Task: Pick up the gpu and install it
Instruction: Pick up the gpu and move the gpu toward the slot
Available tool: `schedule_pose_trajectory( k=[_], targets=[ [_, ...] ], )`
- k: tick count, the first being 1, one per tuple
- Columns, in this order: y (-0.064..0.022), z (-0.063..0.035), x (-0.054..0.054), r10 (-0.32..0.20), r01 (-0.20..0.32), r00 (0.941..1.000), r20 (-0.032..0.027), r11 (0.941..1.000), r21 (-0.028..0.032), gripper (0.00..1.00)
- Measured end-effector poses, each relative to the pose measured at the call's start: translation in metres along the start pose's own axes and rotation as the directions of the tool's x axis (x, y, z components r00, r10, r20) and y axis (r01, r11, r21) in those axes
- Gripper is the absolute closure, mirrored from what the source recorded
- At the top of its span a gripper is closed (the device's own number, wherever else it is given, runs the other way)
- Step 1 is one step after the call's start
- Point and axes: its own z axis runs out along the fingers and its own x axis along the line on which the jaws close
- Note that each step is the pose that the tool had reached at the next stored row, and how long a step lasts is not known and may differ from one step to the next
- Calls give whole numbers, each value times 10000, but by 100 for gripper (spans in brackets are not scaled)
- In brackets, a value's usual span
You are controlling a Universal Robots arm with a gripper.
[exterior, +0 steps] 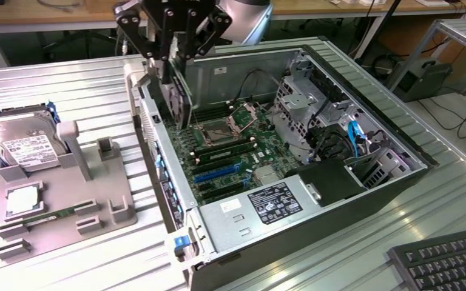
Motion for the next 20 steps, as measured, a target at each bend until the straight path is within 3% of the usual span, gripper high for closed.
schedule_pose_trajectory(
  k=[6,16,20],
  targets=[
    [-12,73,-385,5,-6,9999,-135,10000,-2,74],
    [-29,195,-860,6,-6,9999,-146,10000,-2,74],
    [-40,264,-1107,7,-7,9999,-146,10000,-4,74]
  ],
)
